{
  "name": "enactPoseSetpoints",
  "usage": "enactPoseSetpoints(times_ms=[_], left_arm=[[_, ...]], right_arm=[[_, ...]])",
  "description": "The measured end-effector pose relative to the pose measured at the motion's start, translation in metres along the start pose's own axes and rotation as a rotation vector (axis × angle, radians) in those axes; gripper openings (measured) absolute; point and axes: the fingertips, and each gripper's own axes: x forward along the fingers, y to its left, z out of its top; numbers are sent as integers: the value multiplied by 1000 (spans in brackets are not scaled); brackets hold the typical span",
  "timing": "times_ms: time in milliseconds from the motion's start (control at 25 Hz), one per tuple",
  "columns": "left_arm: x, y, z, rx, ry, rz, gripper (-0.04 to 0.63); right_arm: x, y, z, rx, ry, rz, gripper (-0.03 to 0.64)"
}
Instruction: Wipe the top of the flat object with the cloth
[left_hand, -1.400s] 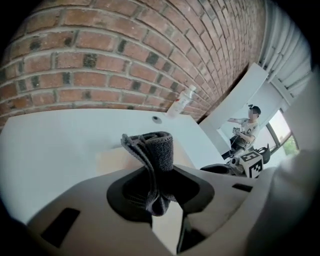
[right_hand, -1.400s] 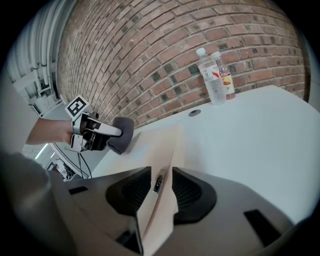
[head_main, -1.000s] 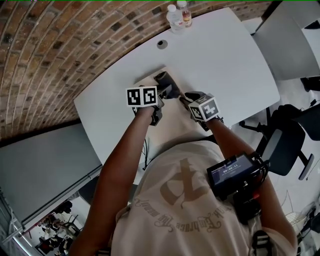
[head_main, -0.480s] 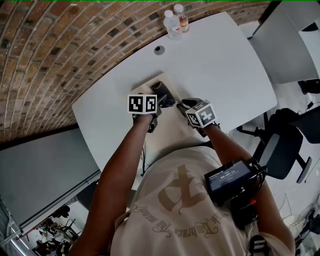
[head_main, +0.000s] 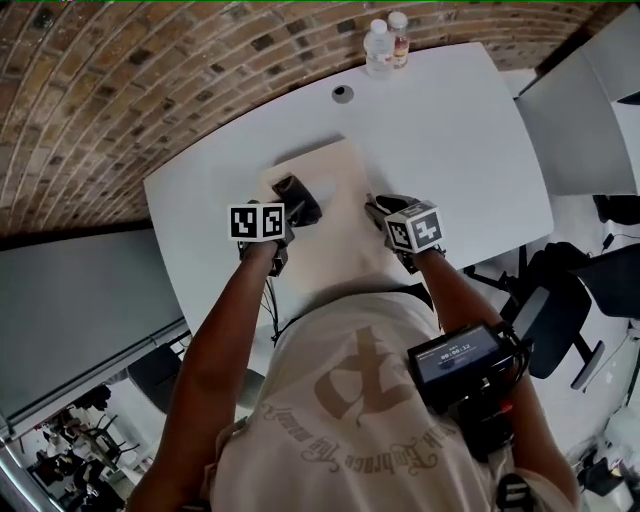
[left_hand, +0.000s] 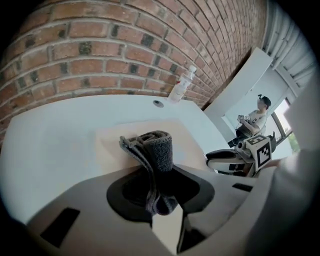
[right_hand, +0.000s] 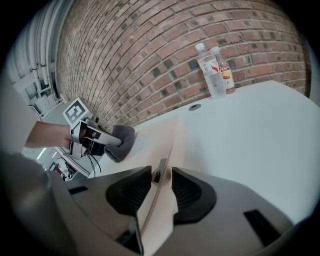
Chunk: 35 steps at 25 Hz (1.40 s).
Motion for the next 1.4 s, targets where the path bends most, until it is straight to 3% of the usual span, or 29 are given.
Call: enactPoseSetpoints(times_ms=[520,720,1080,1400], left_arm=[[-53,55,-54,-291,-159,84,112],[-71,56,-69,-366,-198,54,112],[-55,-31,-46,-296,-221,-120,112],[2,-115,-25,-87,-84,-223,112]], right_arm=[[0,-2,1,-2,36,-3,140],[0,2,5,-17,90,24,140],[11,-13,49,9,69,73,141],[38,-29,74,51,100,94,152]])
